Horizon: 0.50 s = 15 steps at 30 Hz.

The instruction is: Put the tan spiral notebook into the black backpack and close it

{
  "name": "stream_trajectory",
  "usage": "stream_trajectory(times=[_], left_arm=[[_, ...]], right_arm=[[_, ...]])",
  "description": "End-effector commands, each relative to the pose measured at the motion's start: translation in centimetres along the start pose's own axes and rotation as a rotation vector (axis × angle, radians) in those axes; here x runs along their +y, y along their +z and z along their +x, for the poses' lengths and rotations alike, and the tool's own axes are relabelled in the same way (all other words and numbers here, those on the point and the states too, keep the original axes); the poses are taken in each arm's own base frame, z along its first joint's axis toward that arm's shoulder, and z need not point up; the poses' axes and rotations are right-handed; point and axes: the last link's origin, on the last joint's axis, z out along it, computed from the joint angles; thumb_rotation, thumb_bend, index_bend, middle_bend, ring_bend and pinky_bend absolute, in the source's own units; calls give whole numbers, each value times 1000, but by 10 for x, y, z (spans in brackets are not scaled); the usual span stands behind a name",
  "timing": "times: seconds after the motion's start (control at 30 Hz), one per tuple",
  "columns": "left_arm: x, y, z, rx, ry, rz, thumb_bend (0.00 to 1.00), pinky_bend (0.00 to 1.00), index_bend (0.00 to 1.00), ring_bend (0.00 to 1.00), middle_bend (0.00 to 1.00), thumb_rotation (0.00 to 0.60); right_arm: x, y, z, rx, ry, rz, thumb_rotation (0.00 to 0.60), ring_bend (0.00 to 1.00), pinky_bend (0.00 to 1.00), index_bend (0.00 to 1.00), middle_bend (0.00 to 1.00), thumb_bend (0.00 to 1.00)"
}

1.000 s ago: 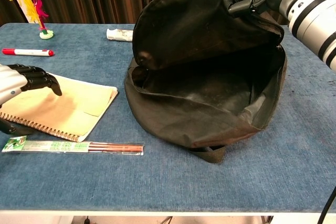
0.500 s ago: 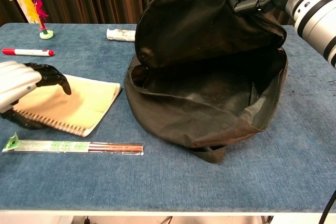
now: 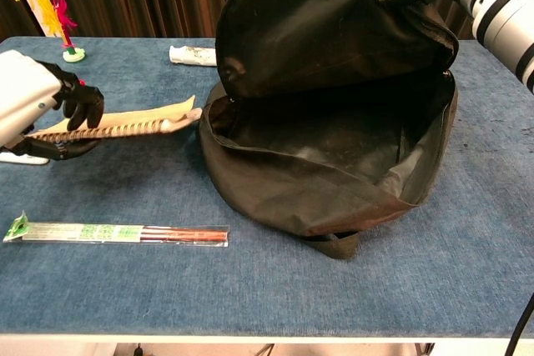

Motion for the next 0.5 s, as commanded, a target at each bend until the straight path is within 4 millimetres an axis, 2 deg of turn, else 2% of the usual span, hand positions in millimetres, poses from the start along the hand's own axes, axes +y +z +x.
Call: stream_trajectory(times=[0.03, 0.3, 0.5], left_arm=[[10, 1, 8, 97, -32, -42, 389, 606, 756, 629, 707, 600], [15, 3, 29, 230, 43, -182, 390, 611, 761, 637, 720, 600], [28, 16, 36, 299, 51, -275, 391, 611, 760, 637, 721, 600]], right_arm=[[-2, 2, 2, 14, 1, 0, 600, 434, 149, 654, 526, 628], [-12, 11, 3, 35, 26, -10, 600, 434, 132, 648, 522, 628], [-25, 18, 0, 48, 79, 2, 600, 434, 132, 646, 519, 628]])
